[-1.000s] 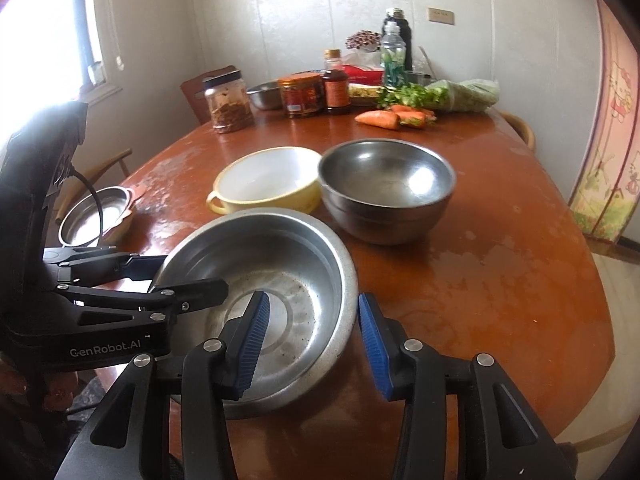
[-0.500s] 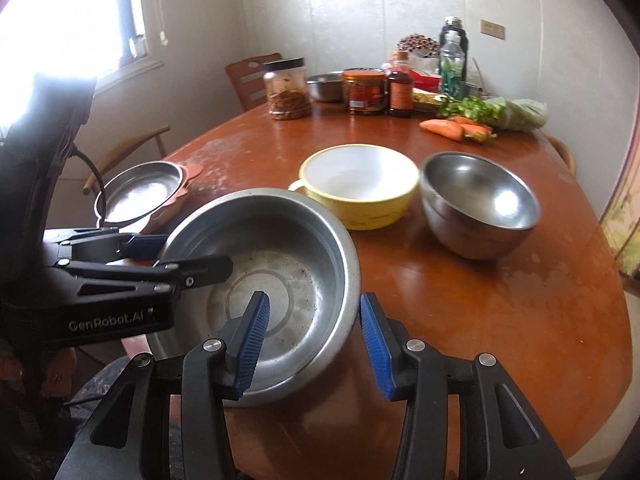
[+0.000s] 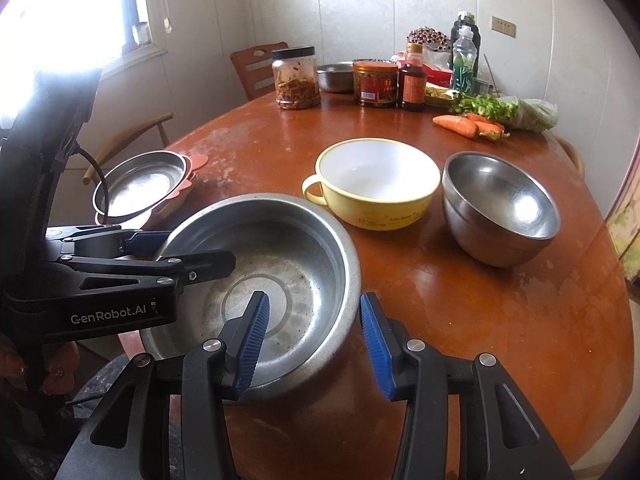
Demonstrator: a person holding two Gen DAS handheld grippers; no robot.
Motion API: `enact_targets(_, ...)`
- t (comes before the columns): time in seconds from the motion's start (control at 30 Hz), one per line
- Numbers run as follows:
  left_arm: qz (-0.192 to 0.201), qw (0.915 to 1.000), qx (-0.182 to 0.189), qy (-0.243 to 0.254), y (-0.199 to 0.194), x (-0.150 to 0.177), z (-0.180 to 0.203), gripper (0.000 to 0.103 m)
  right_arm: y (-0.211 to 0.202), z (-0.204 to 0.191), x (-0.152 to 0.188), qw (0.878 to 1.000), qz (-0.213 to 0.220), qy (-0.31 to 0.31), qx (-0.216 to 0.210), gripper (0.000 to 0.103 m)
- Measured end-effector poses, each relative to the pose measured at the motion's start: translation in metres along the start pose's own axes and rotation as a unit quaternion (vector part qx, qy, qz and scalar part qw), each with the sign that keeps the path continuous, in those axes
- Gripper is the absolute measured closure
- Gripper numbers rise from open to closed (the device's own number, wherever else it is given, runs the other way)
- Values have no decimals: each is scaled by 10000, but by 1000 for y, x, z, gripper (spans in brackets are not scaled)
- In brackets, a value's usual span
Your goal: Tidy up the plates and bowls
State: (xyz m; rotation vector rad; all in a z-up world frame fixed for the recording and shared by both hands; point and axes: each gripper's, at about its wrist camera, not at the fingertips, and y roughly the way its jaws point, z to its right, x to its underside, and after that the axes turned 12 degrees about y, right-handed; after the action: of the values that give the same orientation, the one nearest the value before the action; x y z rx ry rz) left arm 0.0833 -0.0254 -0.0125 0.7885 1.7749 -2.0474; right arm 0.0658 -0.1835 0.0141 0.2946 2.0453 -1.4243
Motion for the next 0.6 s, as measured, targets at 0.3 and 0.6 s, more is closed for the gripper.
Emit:
enact_targets(0.3, -25, 10000, -4, 51, 4, -3, 0, 52, 5, 1, -2, 10000, -54, 32, 18, 51)
enact_targets(0.6, -23, 9999, -86, 88, 5, -4, 3, 52, 6, 5, -4, 9998, -66, 154, -96, 51)
